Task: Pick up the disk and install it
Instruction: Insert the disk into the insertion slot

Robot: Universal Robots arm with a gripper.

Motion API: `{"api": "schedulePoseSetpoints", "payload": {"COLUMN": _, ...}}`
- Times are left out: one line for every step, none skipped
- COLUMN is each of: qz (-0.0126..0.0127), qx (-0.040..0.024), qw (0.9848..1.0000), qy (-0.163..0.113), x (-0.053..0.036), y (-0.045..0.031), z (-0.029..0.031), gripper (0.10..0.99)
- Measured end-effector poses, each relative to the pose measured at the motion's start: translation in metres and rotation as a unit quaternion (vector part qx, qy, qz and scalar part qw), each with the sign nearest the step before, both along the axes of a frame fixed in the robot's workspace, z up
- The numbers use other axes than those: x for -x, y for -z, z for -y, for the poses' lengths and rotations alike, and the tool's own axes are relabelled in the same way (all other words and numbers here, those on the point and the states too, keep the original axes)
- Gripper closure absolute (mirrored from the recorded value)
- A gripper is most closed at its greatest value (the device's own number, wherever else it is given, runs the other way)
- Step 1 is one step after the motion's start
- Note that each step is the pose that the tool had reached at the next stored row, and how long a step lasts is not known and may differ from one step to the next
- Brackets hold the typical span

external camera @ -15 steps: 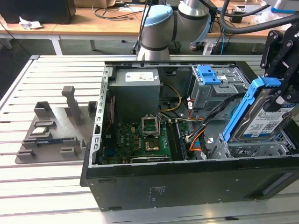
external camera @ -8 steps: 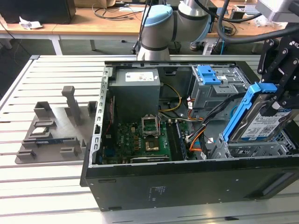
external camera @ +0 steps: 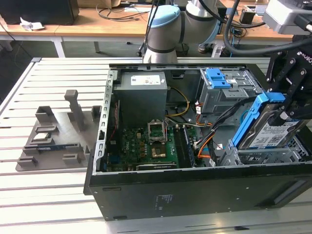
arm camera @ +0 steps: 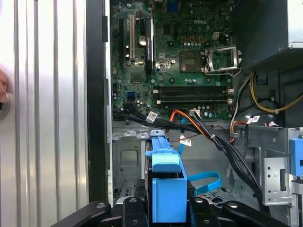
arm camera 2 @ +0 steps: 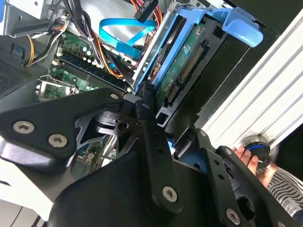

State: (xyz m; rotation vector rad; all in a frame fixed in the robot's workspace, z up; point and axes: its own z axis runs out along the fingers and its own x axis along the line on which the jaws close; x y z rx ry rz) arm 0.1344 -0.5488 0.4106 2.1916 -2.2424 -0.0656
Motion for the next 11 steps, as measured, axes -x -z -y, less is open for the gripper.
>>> {"api": "schedulePoseSetpoints", "payload": {"qz": 0.0000, "qx": -0.0001, "qw": 1.0000, "qy": 0.000, "x": 0.0000, "y": 0.0022, "z": 0.0000, "gripper": 0.722}}
{"api": "schedulePoseSetpoints", "payload": {"qz": 0.0000, "qx": 0.0000, "qw": 1.0000, "qy": 0.000, "x": 0.0000, "y": 0.0037, "z": 0.0000, "gripper": 0.722}}
{"api": "schedulePoseSetpoints", "payload": {"qz": 0.0000, "qx": 0.0000, "qw": 1.0000, "qy": 0.000, "x": 0.0000, "y": 0.0066, "z": 0.0000, "gripper": 0.722}}
{"api": "schedulePoseSetpoints", "payload": {"qz": 0.0000, "qx": 0.0000, "qw": 1.0000, "qy": 0.000, "x": 0.0000, "y": 0.0092, "z": 0.0000, "gripper": 0.722}}
{"api": "schedulePoseSetpoints", "payload": {"qz": 0.0000, "qx": 0.0000, "qw": 1.0000, "qy": 0.000, "x": 0.0000, "y": 0.0121, "z": 0.0000, "gripper": 0.722}}
{"api": "schedulePoseSetpoints", "payload": {"qz": 0.0000, "qx": 0.0000, "qw": 1.0000, "qy": 0.000, "x": 0.0000, "y": 0.0138, "z": 0.0000, "gripper": 0.722}}
{"api": "schedulePoseSetpoints", "payload": {"qz": 0.0000, "qx": 0.0000, "qw": 1.0000, "qy": 0.000, "x": 0.0000, "y": 0.0154, "z": 0.0000, "gripper": 0.722}}
{"api": "schedulePoseSetpoints", "payload": {"qz": 0.0000, "qx": 0.0000, "qw": 1.0000, "qy": 0.000, "x": 0.0000, "y": 0.0172, "z": 0.0000, "gripper": 0.722}}
{"api": "schedulePoseSetpoints", "payload": {"qz": 0.0000, "qx": 0.0000, "qw": 1.0000, "qy": 0.000, "x": 0.0000, "y": 0.0185, "z": 0.0000, "gripper": 0.722}}
{"api": "schedulePoseSetpoints", "payload": {"qz": 0.0000, "qx": 0.0000, "qw": 1.0000, "qy": 0.000, "x": 0.0000, "y": 0.0190, "z": 0.0000, "gripper": 0.722}}
{"api": "schedulePoseSetpoints", "payload": {"qz": 0.0000, "qx": 0.0000, "qw": 1.0000, "qy": 0.000, "x": 0.0000, "y": 0.0190, "z": 0.0000, "gripper": 0.722}}
